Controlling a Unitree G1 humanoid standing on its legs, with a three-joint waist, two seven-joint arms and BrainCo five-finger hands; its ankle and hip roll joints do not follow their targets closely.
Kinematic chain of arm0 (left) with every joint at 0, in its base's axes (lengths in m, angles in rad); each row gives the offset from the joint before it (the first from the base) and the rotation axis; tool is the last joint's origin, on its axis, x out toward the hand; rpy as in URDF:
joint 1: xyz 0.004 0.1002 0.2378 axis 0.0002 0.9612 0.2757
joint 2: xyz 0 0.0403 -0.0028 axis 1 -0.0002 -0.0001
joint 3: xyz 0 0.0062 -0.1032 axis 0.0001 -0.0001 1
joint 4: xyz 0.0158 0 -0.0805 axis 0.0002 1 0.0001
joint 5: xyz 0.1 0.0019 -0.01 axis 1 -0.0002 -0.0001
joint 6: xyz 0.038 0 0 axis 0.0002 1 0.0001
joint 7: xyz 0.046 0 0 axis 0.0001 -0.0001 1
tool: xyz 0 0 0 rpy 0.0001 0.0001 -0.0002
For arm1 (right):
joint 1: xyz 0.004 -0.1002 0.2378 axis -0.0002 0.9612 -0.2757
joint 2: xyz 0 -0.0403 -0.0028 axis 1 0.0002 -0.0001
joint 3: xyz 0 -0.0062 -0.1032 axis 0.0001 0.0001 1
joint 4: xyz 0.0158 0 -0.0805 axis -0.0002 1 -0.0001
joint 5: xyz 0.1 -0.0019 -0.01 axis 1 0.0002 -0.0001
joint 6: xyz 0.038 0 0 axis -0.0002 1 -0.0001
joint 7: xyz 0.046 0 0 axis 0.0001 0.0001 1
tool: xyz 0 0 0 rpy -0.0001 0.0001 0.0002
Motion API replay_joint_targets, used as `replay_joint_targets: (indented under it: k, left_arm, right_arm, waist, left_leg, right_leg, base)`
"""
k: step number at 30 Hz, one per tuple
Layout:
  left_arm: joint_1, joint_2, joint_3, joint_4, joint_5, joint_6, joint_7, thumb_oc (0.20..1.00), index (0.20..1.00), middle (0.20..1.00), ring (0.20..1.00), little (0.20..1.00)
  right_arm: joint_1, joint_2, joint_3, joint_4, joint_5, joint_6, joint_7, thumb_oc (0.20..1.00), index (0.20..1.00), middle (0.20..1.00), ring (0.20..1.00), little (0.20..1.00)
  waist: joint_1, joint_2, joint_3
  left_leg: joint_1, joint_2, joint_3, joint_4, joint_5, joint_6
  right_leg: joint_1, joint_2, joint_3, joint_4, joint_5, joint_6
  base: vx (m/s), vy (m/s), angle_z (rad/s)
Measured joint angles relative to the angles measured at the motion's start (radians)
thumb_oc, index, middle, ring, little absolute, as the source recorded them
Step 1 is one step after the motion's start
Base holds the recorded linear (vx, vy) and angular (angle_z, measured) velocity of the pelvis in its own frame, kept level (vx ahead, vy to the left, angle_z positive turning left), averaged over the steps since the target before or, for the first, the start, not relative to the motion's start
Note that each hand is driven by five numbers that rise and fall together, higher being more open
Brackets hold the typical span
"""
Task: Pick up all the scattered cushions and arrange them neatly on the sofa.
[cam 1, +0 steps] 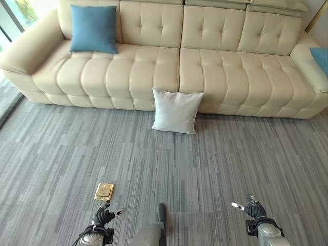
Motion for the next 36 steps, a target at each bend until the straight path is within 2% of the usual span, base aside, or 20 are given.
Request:
replay_joint_targets:
  k: [2, 3, 6, 7, 11, 12, 13, 14, 15, 18, 21, 23, 26, 28, 29, 30, 31, 33, 34, 36]
  left_arm:
    - [-0.025, 0.013, -0.002, -0.012, 0.000, -0.002, 0.003, 1.000, 1.000, 1.000, 1.000, 1.000]
    - [-0.030, 0.013, -0.002, -0.019, 0.000, -0.005, 0.003, 1.000, 1.000, 1.000, 1.000, 1.000]
    - [-0.041, 0.013, -0.002, -0.019, 0.000, -0.005, 0.004, 1.000, 1.000, 1.000, 1.000, 1.000]
    - [-0.035, 0.012, -0.002, -0.012, -0.001, -0.002, 0.005, 1.000, 1.000, 1.000, 1.000, 1.000]
    - [-0.025, 0.008, 0.001, 0.033, -0.001, 0.000, 0.008, 1.000, 1.000, 1.000, 1.000, 1.000]
    - [-0.019, 0.001, -0.001, 0.031, 0.000, 0.000, 0.010, 1.000, 1.000, 1.000, 1.000, 1.000]
    - [-0.009, -0.013, -0.002, 0.027, 0.000, -0.001, 0.009, 1.000, 1.000, 1.000, 1.000, 1.000]
    - [0.002, -0.039, -0.003, 0.018, 0.001, -0.001, 0.007, 1.000, 1.000, 1.000, 1.000, 1.000]
    - [0.024, -0.048, -0.004, 0.029, 0.001, 0.000, 0.001, 1.000, 1.000, 1.000, 1.000, 1.000]
    - [0.047, -0.045, -0.007, 0.010, 0.002, 0.000, -0.007, 1.000, 1.000, 1.000, 1.000, 1.000]
    - [0.011, -0.038, -0.008, 0.011, 0.000, 0.000, -0.009, 1.000, 1.000, 1.000, 1.000, 1.000]
    - [-0.006, -0.037, -0.009, 0.011, 0.001, 0.000, -0.010, 1.000, 1.000, 1.000, 1.000, 1.000]
    - [-0.017, -0.037, -0.011, 0.013, 0.008, 0.000, -0.021, 1.000, 1.000, 1.000, 1.000, 1.000]
    - [-0.014, -0.037, -0.011, 0.015, 0.008, 0.000, -0.021, 1.000, 1.000, 1.000, 1.000, 1.000]
    - [0.003, -0.039, -0.012, 0.024, 0.009, 0.001, -0.021, 1.000, 1.000, 1.000, 1.000, 1.000]
    - [0.002, -0.032, -0.007, 0.020, 0.009, 0.002, -0.019, 1.000, 1.000, 1.000, 1.000, 1.000]
    - [-0.002, 0.006, -0.067, 0.016, 0.009, 0.020, -0.021, 1.000, 1.000, 1.000, 1.000, 1.000]
    - [0.017, 0.014, -0.004, 0.021, 0.022, 0.015, -0.016, 1.000, 1.000, 1.000, 1.000, 1.000]
    - [0.007, 0.027, -0.003, 0.028, 0.028, 0.014, -0.013, 1.000, 1.000, 1.000, 1.000, 1.000]
    - [-0.045, 0.041, -0.004, 0.012, 0.030, -0.008, -0.007, 1.000, 1.000, 1.000, 1.000, 1.000]
  right_arm:
    - [-0.002, 0.017, 0.011, -0.035, 0.000, -0.007, 0.005, 1.000, 1.000, 1.000, 1.000, 1.000]
    - [-0.003, 0.017, 0.025, -0.036, 0.000, -0.006, 0.007, 1.000, 1.000, 1.000, 1.000, 1.000]
    - [-0.013, 0.018, 0.034, -0.033, -0.001, -0.005, 0.010, 1.000, 1.000, 1.000, 1.000, 1.000]
    - [-0.019, 0.015, 0.034, -0.033, 0.000, -0.004, 0.010, 1.000, 1.000, 1.000, 1.000, 1.000]
    - [-0.044, 0.014, 0.030, -0.022, -0.001, 0.001, 0.010, 1.000, 1.000, 1.000, 1.000, 1.000]
    - [-0.043, 0.014, 0.026, -0.015, -0.010, 0.002, 0.010, 1.000, 1.000, 1.000, 1.000, 1.000]
    - [-0.024, 0.011, 0.023, 0.000, -0.018, 0.007, 0.010, 1.000, 1.000, 1.000, 1.000, 1.000]
    - [0.014, -0.005, 0.021, 0.009, -0.018, 0.016, 0.012, 1.000, 1.000, 1.000, 1.000, 1.000]
    - [-0.003, -0.006, 0.026, 0.015, -0.017, 0.018, 0.019, 1.000, 1.000, 1.000, 1.000, 1.000]
    - [-0.019, -0.015, 0.024, -0.009, -0.017, 0.005, 0.027, 1.000, 1.000, 1.000, 1.000, 1.000]
    - [-0.064, -0.021, 0.023, -0.008, -0.016, 0.005, 0.025, 1.000, 1.000, 1.000, 1.000, 1.000]
    - [-0.076, -0.023, 0.023, -0.010, -0.015, 0.005, 0.019, 1.000, 1.000, 1.000, 1.000, 1.000]
    - [-0.052, -0.027, 0.025, 0.014, -0.015, 0.017, 0.012, 1.000, 1.000, 1.000, 1.000, 1.000]
    - [-0.054, -0.027, 0.024, 0.019, -0.015, 0.016, 0.004, 1.000, 1.000, 1.000, 1.000, 1.000]
    - [-0.041, -0.037, 0.023, 0.045, -0.015, 0.014, -0.003, 1.000, 1.000, 1.000, 1.000, 1.000]
    - [-0.021, -0.030, 0.023, 0.040, -0.016, 0.015, -0.002, 1.000, 1.000, 1.000, 1.000, 1.000]
    - [-0.004, -0.026, 0.029, -0.024, -0.027, 0.017, 0.007, 1.000, 1.000, 1.000, 1.000, 1.000]
    - [-0.009, 0.006, 0.026, -0.045, -0.039, 0.008, 0.007, 1.000, 1.000, 1.000, 1.000, 1.000]
    - [-0.012, 0.005, 0.039, -0.047, -0.040, 0.011, 0.010, 1.000, 1.000, 1.000, 1.000, 1.000]
    - [-0.005, -0.002, 0.036, -0.041, -0.040, 0.022, 0.007, 1.000, 1.000, 1.000, 1.000, 1.000]
  waist:
    - [-0.013, 0.001, 0.009]
    - [-0.018, 0.016, 0.013]
    - [-0.027, 0.026, 0.019]
    - [-0.027, 0.046, 0.033]
    - [-0.041, 0.044, 0.053]
    - [-0.057, 0.045, 0.054]
    - [-0.063, 0.037, 0.048]
    - [-0.049, 0.037, 0.029]
    - [-0.051, 0.053, 0.022]
    - [-0.046, 0.055, 0.006]
    - [-0.038, 0.029, 0.021]
    - [-0.030, 0.018, 0.032]
    - [-0.040, 0.034, 0.048]
    - [-0.028, 0.037, 0.052]
    - [-0.003, 0.066, 0.049]
    - [-0.002, 0.034, 0.050]
    - [-0.021, 0.042, 0.057]
    - [-0.013, 0.055, 0.041]
    - [-0.017, 0.052, 0.026]
    - [-0.029, 0.054, 0.028]
  left_leg:
    - [0.105, -0.040, -0.019, -0.026, -0.057, 0.025]
    - [0.126, -0.042, -0.025, -0.040, -0.071, 0.021]
    - [0.160, -0.041, -0.016, -0.049, -0.066, 0.025]
    - [0.200, -0.036, -0.020, -0.054, -0.115, -0.016]
    - [0.292, -0.057, -0.018, -0.055, -0.149, -0.056]
    - [0.343, -0.054, -0.062, -0.053, -0.192, -0.104]
    - [0.400, -0.051, -0.092, -0.056, -0.209, -0.123]
    - [0.424, -0.042, -0.112, 0.032, -0.228, -0.147]
    - [0.389, -0.010, -0.133, 0.162, -0.214, -0.172]
    - [0.221, 0.033, -0.102, 0.532, -0.198, -0.195]
    - [0.046, 0.075, -0.061, 0.579, -0.249, -0.167]
    - [-0.027, 0.066, -0.065, 0.393, -0.249, -0.169]
    - [-0.120, 0.049, -0.064, 0.042, -0.093, -0.179]
    - [-0.142, 0.044, -0.067, -0.021, -0.028, -0.179]
    - [-0.115, 0.059, -0.063, -0.035, 0.004, -0.166]
    - [-0.074, 0.010, -0.022, -0.017, 0.031, -0.122]
    - [0.036, 0.000, -0.001, -0.034, 0.021, -0.001]
    - [0.091, 0.014, 0.036, -0.042, -0.011, 0.000]
    - [0.090, 0.010, 0.047, -0.049, -0.007, -0.008]
    - [0.089, -0.005, 0.034, -0.070, 0.006, -0.023]
  right_leg:
    - [-0.159, -0.071, -0.006, 0.242, 0.003, 0.020]
    - [-0.200, -0.077, -0.017, 0.216, 0.003, 0.018]
    - [-0.254, -0.098, -0.084, 0.033, 0.015, -0.001]
    - [-0.289, -0.095, -0.132, -0.117, 0.062, -0.014]
    - [-0.332, -0.081, -0.195, -0.455, 0.250, -0.007]
    - [-0.330, -0.068, -0.203, -0.466, 0.275, -0.010]
    - [-0.289, -0.051, -0.229, -0.411, 0.285, -0.032]
    - [-0.193, -0.018, -0.204, -0.447, 0.373, -0.180]
    - [-0.141, 0.010, -0.221, -0.445, 0.302, -0.206]
    - [-0.072, 0.046, -0.193, -0.511, 0.299, -0.227]
    - [-0.003, 0.052, -0.178, -0.574, 0.288, -0.239]
    - [0.069, 0.052, -0.159, -0.632, 0.285, -0.231]
    - [0.180, 0.064, -0.151, -0.692, 0.242, -0.188]
    - [0.216, 0.062, -0.131, -0.692, 0.211, -0.171]
    - [0.301, 0.059, -0.097, -0.691, 0.144, -0.121]
    - [0.304, -0.001, -0.079, -0.617, 0.088, -0.075]
    - [0.284, -0.035, -0.034, -0.429, 0.097, -0.057]
    - [0.080, -0.075, -0.029, -0.009, 0.060, 0.020]
    - [-0.002, -0.082, -0.048, 0.042, 0.047, 0.034]
    - [-0.100, -0.088, -0.097, -0.070, 0.030, 0.020]
  base:
    - [0.34, 0.163, -0.02]
    - [0.32, 0.089, 0.33]
    - [0.29, 0.028, 0.25]
    - [0.35, 0.003, 0.00]
    - [0.50, -0.086, 0.17]
    - [0.63, -0.176, 0.99]
    - [0.84, -0.455, 1.11]
    - [0.62, -0.431, 0.88]
    - [0.69, -0.518, 0.45]
    - [0.16, -0.161, -0.13]
    - [0.20, -0.057, -0.20]
    - [0.25, 0.004, -0.43]
    - [0.33, 0.061, -0.11]
    - [0.32, 0.124, -0.36]
    - [0.60, 0.416, -0.65]
    - [0.62, 0.533, -1.12]
    - [0.54, 0.489, -1.11]
    - [0.09, 0.093, -1.39]
    - [0.07, -0.012, -0.73]
    - [0.11, -0.033, 0.11]
